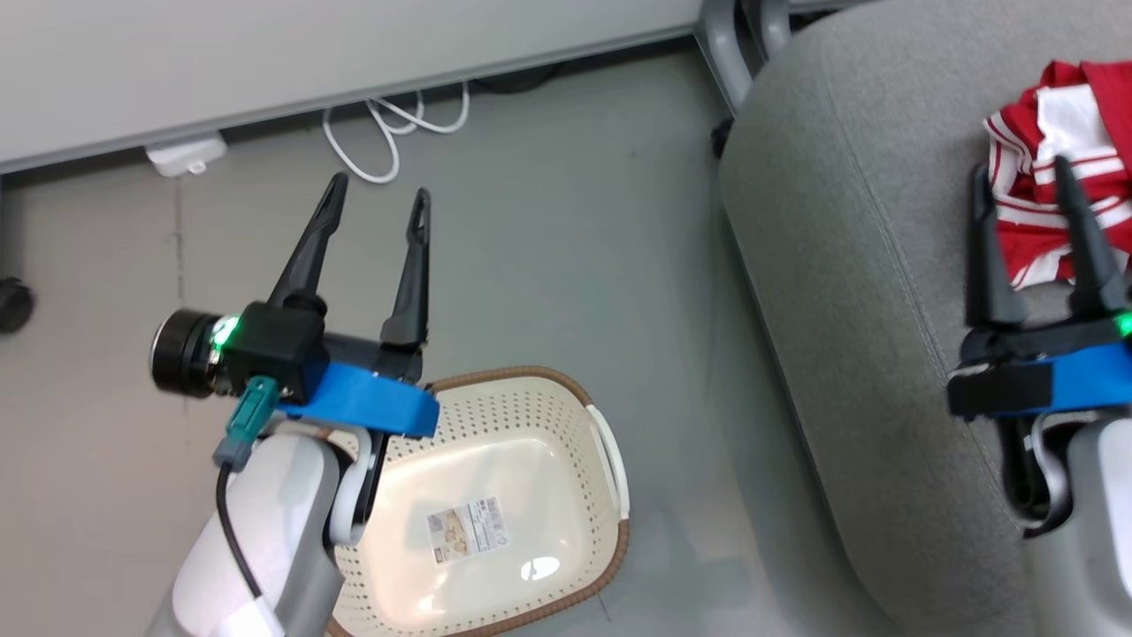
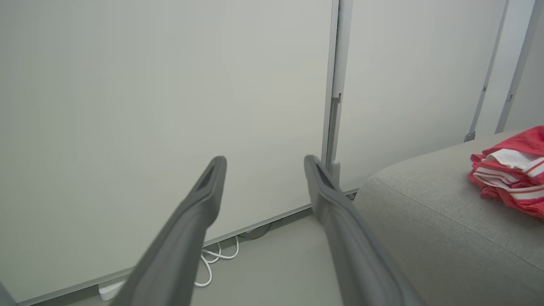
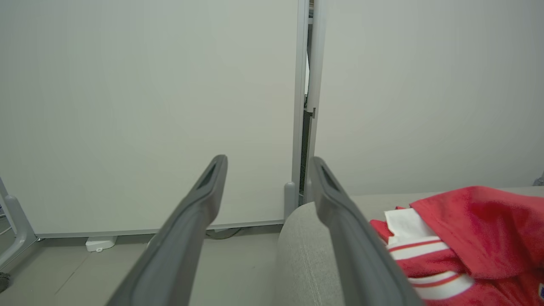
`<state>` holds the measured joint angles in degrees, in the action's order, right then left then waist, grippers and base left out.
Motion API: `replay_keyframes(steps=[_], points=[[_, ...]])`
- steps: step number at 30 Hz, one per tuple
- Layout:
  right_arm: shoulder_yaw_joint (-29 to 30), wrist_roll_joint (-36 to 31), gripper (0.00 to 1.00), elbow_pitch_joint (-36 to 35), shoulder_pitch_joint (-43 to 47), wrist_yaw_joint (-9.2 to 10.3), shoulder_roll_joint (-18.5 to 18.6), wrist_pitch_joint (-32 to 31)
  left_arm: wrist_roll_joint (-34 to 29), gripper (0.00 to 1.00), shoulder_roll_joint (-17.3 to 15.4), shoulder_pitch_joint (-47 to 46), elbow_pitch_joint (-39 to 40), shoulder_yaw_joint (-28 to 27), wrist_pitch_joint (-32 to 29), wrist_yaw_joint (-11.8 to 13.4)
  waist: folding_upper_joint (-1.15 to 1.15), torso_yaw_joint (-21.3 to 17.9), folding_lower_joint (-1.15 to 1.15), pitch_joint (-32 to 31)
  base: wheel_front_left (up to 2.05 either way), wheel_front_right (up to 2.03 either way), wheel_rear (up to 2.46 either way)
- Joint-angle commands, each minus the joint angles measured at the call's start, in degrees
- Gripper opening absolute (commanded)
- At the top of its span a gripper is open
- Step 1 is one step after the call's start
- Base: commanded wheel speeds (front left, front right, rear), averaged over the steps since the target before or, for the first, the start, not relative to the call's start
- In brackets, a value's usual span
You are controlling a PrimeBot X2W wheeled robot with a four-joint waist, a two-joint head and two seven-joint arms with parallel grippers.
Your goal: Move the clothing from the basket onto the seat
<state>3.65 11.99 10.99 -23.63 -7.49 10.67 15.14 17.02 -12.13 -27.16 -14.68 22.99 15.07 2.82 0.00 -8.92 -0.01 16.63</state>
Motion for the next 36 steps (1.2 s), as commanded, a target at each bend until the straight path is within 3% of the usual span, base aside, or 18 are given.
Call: replay_keyframes(steps=[1,20,36], points=[[-0.56,-0.16,1.00,0.22,1.50,-0.01,-0.56,0.00,-0.73,1.00,0.53,1.91,0.56,-1.58,0.13,-0.15,0.00,1.79,0.01,-1.95,0.00,0.00,0.00],[-3.60,-0.94,1.00,1.68,10.14,-0.01,-3.91,0.00,-7.15,1.00,6.48,16.00,1.88,-17.84,0.14,-4.38,0.00,5.74,0.01,-8.62,0.00,0.00,0.00],[-2.79,-0.42,1.00,2.89,16.58,-0.01,-6.26,0.00,-9.56,1.00,9.08,20.95,-0.22,-21.92,0.14,-7.52,0.00,7.60,0.01,-11.92,0.00,0.00,0.00]])
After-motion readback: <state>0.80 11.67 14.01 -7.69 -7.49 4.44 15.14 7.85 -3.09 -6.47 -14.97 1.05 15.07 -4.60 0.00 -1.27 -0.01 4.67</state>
